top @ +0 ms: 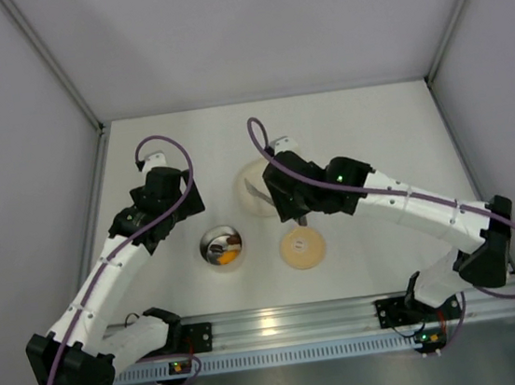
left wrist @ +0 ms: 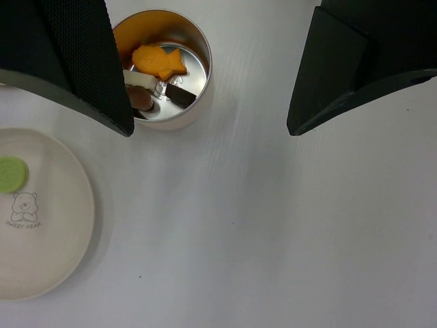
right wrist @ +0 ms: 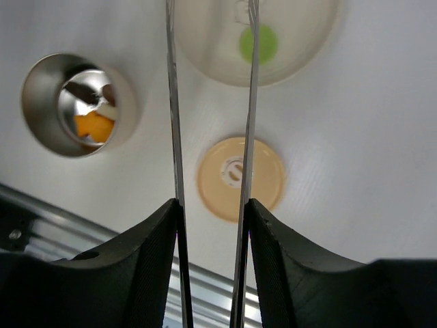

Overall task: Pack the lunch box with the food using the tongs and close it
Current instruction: Place the fake food in the packing box, then pick up the fake food from the plate.

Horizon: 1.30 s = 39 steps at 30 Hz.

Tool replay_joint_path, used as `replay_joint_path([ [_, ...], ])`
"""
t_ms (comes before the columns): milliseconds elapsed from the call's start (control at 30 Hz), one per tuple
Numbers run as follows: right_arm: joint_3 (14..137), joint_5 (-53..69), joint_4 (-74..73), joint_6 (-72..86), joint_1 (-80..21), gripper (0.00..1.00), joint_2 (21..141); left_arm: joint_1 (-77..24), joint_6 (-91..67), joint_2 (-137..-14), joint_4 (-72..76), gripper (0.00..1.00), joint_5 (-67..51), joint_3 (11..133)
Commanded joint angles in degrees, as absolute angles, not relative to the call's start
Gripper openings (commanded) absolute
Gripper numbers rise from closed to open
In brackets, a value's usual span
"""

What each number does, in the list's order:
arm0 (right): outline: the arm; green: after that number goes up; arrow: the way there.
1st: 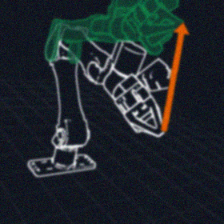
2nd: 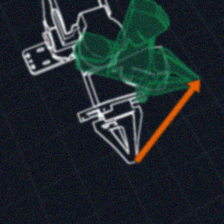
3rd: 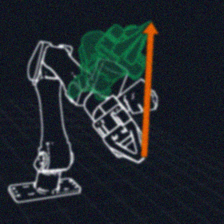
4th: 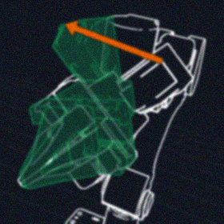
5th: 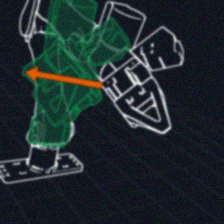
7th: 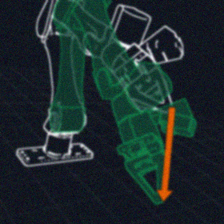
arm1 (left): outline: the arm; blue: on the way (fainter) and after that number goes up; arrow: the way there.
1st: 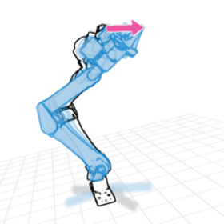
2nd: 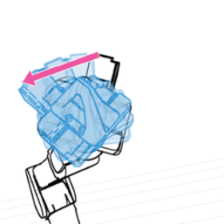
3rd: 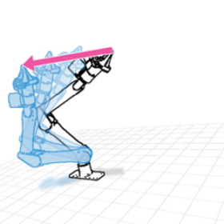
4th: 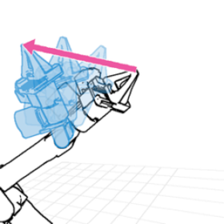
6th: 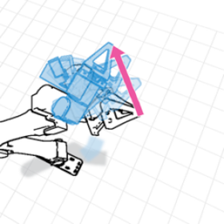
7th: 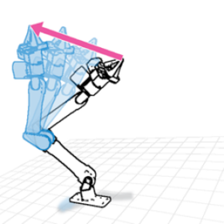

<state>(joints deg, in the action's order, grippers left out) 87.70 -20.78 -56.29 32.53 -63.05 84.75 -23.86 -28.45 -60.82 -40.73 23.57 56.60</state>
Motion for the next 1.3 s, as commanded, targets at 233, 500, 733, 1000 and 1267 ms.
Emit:
replay_joint_path([
  [233,80.86,-21.53,-52.30,28.30,-50.80,0.43,85.07,-23.64,-28.83,-60.64,-40.08,0.99,23.47,57.83],
  [500,80.16,-19.60,-50.10,27.86,-50.27,0.45,87.98,-23.64,-28.74,-60.56,-40.08,0.99,23.47,57.83],
  [733,78.84,-16.09,-48.61,27.68,-50.27,0.44,88.33,-23.64,-28.83,-60.56,-40.08,0.99,23.47,57.83],
  [1000,77.35,-15.91,-48.34,27.51,-50.27,0.43,88.24,-23.64,-28.74,-60.47,-40.08,0.99,23.47,57.83],
  [1267,76.55,-14.68,-48.25,26.98,-50.27,0.34,87.98,-23.64,-28.74,-60.73,-40.08,0.99,23.47,57.83],
])
